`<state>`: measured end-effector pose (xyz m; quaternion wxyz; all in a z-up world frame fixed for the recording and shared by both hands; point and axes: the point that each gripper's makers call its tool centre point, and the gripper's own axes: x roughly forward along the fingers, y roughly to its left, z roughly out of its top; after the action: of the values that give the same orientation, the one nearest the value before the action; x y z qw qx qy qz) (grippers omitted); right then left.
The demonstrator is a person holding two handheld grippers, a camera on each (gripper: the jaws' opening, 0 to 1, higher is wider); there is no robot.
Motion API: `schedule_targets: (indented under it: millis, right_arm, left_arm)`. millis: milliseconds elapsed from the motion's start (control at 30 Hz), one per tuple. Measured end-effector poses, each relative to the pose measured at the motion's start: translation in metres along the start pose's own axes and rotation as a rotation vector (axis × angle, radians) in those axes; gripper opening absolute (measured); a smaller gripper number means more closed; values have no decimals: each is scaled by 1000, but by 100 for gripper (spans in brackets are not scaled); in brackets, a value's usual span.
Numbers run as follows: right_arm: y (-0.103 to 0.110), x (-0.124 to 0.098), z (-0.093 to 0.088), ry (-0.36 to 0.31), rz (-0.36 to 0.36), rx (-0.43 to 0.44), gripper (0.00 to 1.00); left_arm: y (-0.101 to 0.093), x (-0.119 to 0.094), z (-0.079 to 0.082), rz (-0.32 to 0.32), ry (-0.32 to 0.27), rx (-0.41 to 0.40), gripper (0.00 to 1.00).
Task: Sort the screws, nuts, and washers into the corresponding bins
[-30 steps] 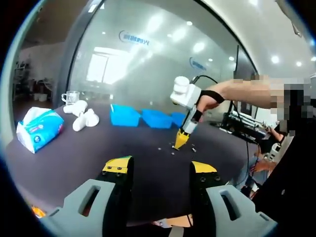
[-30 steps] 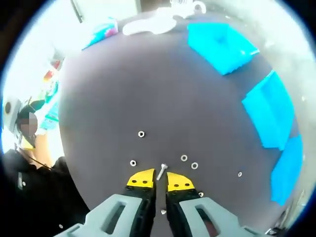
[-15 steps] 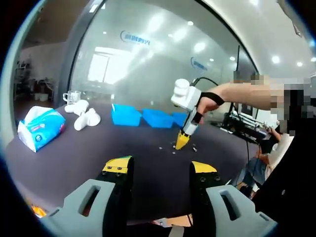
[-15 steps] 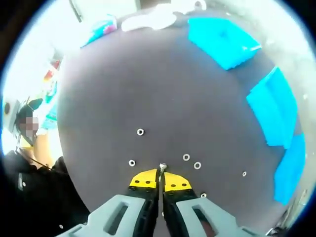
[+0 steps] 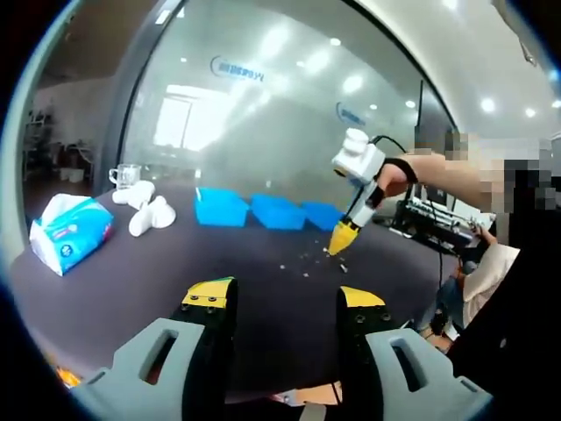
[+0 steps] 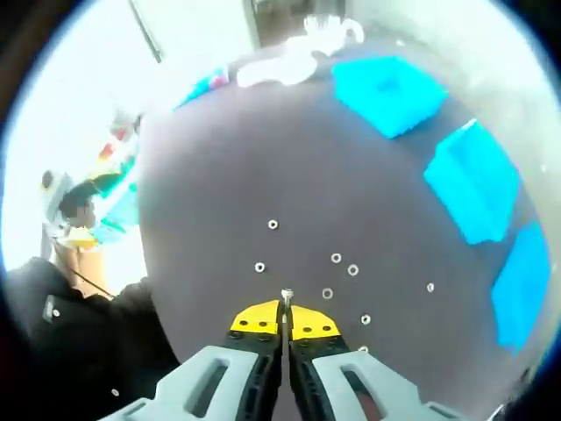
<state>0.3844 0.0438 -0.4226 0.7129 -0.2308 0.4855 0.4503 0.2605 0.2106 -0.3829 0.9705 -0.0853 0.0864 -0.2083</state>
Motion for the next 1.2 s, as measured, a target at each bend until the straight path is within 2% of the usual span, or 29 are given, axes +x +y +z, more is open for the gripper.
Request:
schedule_targets:
  millis: [67,233,267,400,533,633,700,767,900,1100,1200]
  right_arm:
    - [-2,-15,-2,-70,3,3,0]
    - [-5,-45,-17,-215,-41,24,0]
    - [-5,-53,-19,-264,-45,15,0]
    - [-4,-87,-31,-432,-49,80,0]
    - [-21,-120,-50,-568,-186,81,0]
    - [-21,-138,-62,-657,-232,102,0]
    - [-30,-155,-69,-742,-290,124,0]
    - [-32,-166,-85,-785,-350,126,0]
    - [-32,-188,-103,-931,-433,199,0]
    - [-28,-206,-131,-1084,-572,248,0]
    - [-25,-196,-147,-1084,-596,274,0]
  left_arm:
    - [-1,1,1,-3,0,3,41]
    - [-4,3,3,-11,-4,6,41]
    - [-4,4,4,-13,-5,6,41]
    - [-6,6,5,-20,-6,8,41]
    - [-8,8,10,-24,-4,18,41]
    - [-10,10,14,-28,-10,28,41]
    - [-10,11,16,-29,-12,29,41]
    - [-12,14,17,-31,-13,31,41]
    - [-14,16,20,-35,-13,41,41]
    - [-19,19,25,-44,-18,49,41]
    - [-20,19,27,-45,-18,55,41]
